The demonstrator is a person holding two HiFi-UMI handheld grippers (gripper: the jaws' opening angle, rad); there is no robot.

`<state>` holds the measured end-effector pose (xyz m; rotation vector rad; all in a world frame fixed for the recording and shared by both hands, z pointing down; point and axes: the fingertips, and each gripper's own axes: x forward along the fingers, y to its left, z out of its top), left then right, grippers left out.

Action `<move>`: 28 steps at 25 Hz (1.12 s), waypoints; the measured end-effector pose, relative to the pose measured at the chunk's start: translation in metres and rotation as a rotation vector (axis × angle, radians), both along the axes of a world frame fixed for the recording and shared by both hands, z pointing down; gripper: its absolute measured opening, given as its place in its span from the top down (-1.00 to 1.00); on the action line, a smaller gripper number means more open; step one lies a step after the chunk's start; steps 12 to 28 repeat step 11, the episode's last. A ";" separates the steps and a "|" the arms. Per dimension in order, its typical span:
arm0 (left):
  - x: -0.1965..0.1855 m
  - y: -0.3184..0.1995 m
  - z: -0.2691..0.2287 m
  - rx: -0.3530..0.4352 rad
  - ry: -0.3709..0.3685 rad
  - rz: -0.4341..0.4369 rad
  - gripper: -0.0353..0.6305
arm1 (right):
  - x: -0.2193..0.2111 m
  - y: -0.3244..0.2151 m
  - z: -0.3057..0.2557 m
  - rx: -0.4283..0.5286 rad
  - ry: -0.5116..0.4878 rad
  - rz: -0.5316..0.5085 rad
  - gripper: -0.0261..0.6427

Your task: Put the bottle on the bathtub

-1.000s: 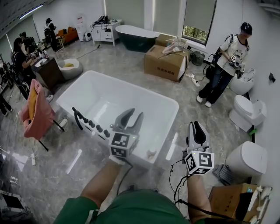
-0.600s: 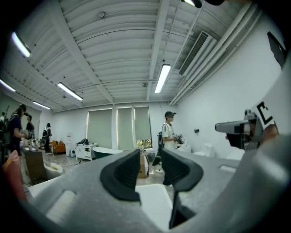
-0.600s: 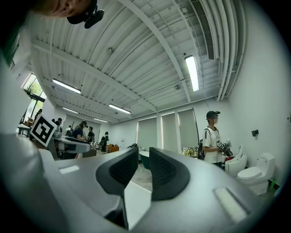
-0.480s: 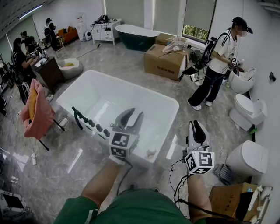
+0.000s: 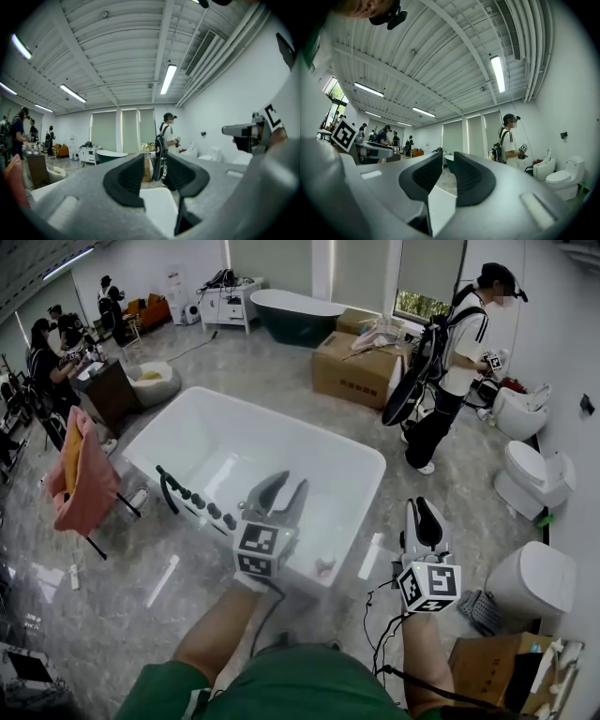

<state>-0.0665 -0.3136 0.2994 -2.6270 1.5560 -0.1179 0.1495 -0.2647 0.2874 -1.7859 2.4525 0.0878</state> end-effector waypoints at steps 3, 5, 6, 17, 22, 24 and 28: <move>0.003 0.001 0.004 -0.004 0.000 -0.002 0.47 | 0.003 0.000 0.004 -0.004 -0.002 -0.005 0.70; 0.004 0.002 0.007 -0.008 0.001 -0.004 0.47 | 0.004 0.000 0.006 -0.007 -0.003 -0.009 0.70; 0.005 0.002 0.007 -0.010 0.002 -0.005 0.47 | 0.004 0.000 0.007 -0.008 -0.003 -0.011 0.70; 0.007 -0.001 0.008 -0.014 0.003 -0.007 0.47 | 0.005 -0.004 0.007 -0.010 -0.008 -0.017 0.70; 0.007 -0.001 0.008 -0.014 0.003 -0.007 0.47 | 0.005 -0.004 0.007 -0.010 -0.008 -0.017 0.70; 0.007 -0.001 0.008 -0.014 0.003 -0.007 0.47 | 0.005 -0.004 0.007 -0.010 -0.008 -0.017 0.70; 0.007 -0.001 0.008 -0.014 0.003 -0.007 0.47 | 0.005 -0.004 0.007 -0.010 -0.008 -0.017 0.70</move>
